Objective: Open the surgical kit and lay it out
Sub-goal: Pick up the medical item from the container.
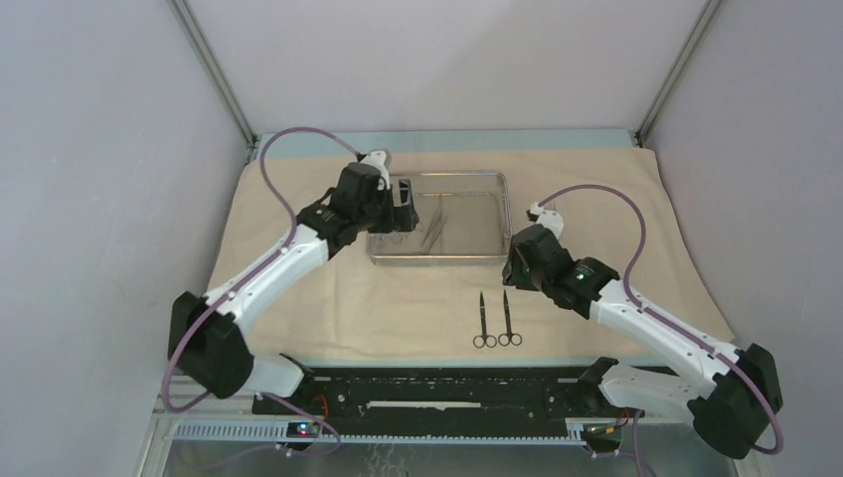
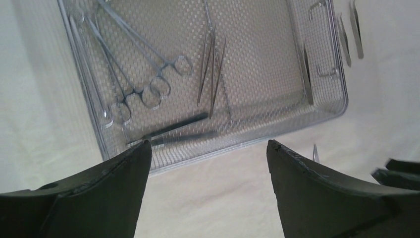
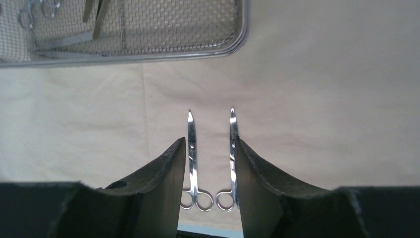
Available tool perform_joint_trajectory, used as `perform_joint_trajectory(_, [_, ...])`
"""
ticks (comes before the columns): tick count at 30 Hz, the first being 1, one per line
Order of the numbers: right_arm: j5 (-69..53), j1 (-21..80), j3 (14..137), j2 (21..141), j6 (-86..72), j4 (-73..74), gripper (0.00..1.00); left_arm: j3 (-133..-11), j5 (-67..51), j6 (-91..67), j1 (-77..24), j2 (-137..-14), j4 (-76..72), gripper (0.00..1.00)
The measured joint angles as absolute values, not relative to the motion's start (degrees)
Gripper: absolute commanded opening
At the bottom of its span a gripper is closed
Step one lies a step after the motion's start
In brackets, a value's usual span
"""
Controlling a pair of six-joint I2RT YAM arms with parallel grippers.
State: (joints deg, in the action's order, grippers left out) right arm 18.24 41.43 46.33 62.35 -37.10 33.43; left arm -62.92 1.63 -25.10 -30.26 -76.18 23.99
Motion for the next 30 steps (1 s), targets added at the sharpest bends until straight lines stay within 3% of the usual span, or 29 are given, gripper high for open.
perform_joint_trajectory(16, [10.76, 27.66, 47.40, 52.12, -27.46, 31.97, 0.54, -86.04, 7.90, -18.48, -31.62, -107.74, 29.47, 0.52])
perform_joint_trajectory(30, [3.11, 21.12, 47.44, 50.33, -24.16, 29.74, 0.54, -90.43, 8.08, -17.45, -33.95, -118.15, 30.65, 0.39])
